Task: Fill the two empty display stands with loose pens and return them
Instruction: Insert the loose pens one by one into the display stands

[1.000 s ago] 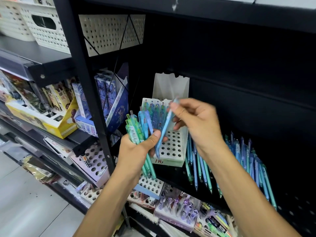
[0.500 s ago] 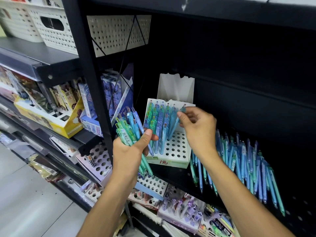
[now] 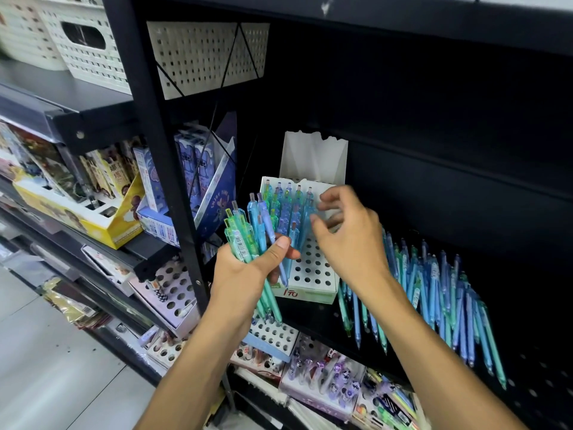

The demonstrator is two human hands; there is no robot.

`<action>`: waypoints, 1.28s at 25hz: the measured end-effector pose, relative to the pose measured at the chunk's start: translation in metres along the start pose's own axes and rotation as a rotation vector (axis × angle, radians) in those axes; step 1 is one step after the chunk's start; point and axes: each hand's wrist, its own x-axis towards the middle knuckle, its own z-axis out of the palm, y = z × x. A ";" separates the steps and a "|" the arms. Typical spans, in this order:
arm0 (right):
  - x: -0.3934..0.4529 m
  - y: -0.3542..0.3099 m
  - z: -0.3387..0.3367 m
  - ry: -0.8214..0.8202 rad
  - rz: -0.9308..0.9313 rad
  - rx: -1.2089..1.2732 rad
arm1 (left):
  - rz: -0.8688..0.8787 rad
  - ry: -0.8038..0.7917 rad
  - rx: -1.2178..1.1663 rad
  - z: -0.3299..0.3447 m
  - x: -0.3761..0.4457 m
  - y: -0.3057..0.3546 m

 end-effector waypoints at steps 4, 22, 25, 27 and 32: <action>-0.009 -0.023 -0.015 -0.255 -0.084 0.449 | 0.026 -0.153 0.027 0.004 0.000 0.000; -0.007 0.003 -0.012 0.161 0.105 0.346 | 0.025 0.148 -0.105 -0.005 -0.001 -0.007; -0.009 0.011 -0.003 0.114 0.102 0.270 | 0.026 0.136 -0.105 -0.007 -0.001 -0.007; -0.012 0.013 0.002 0.059 0.087 0.208 | 0.021 0.131 -0.109 -0.008 -0.002 -0.007; -0.008 0.004 0.008 -0.120 0.053 -0.042 | 0.010 0.058 -0.123 -0.003 -0.004 -0.010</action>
